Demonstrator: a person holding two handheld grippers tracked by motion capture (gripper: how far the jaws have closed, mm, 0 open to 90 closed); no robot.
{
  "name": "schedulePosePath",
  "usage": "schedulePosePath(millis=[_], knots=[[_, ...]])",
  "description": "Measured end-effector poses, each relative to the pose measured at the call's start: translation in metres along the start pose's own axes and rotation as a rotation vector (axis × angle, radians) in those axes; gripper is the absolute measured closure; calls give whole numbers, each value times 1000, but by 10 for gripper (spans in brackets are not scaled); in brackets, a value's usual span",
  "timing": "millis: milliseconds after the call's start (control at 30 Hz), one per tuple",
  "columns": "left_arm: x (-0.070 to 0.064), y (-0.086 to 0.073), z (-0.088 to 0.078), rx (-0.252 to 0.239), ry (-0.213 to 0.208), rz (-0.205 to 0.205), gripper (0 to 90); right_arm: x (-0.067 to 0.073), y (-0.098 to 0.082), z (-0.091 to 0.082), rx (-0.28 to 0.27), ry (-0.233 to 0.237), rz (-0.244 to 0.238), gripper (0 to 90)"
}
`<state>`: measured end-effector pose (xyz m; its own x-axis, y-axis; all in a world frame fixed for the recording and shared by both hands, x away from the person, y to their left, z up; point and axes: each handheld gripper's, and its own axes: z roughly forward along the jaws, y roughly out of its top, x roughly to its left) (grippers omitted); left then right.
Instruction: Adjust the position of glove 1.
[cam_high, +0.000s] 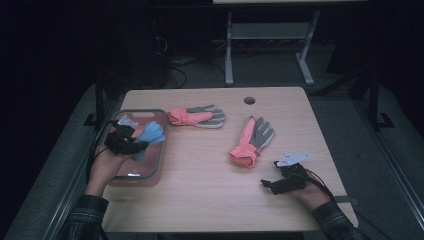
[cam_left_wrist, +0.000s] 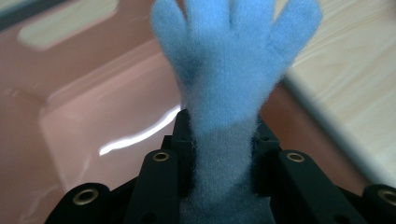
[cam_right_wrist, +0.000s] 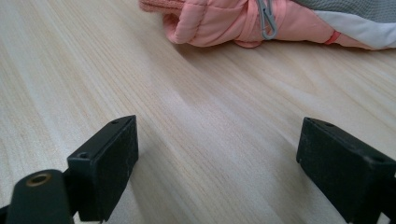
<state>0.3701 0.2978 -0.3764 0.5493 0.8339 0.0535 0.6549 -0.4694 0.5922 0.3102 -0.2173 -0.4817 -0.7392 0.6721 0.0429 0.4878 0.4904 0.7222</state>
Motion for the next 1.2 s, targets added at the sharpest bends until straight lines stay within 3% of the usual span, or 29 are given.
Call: schedulePosePath(millis=[233, 267, 333, 533, 667, 767, 933, 1033, 1133, 1200], knots=[[21, -12, 21, 58, 29, -46, 693, 0, 0, 0, 0, -1, 0, 122], [24, -13, 25, 88, 45, -47, 692, 0, 0, 0, -1, -1, 0, 122], [25, -13, 27, 90, 44, -50, 691, 0, 0, 0, 0, -1, 1, 122], [30, -14, 46, 177, 47, -46, 676, 0, 0, 0, -1, -1, 0, 122], [30, -14, 51, 193, 57, -50, 665, 0, 0, 0, 0, -1, 0, 122], [32, -14, 55, 203, 48, -60, 576, 0, 0, 0, 0, -1, 0, 122], [35, -15, 52, 177, 55, -79, 352, 0, 0, 0, -1, -1, 0, 122], [37, -13, 46, 133, 55, -103, 303, 0, 0, 0, 0, -1, 1, 122], [39, -9, 40, 123, 57, -93, 233, 0, 0, 0, 0, -1, 0, 122], [37, -3, 33, 91, 53, -90, 222, 0, 0, 0, 0, -1, 1, 122]])
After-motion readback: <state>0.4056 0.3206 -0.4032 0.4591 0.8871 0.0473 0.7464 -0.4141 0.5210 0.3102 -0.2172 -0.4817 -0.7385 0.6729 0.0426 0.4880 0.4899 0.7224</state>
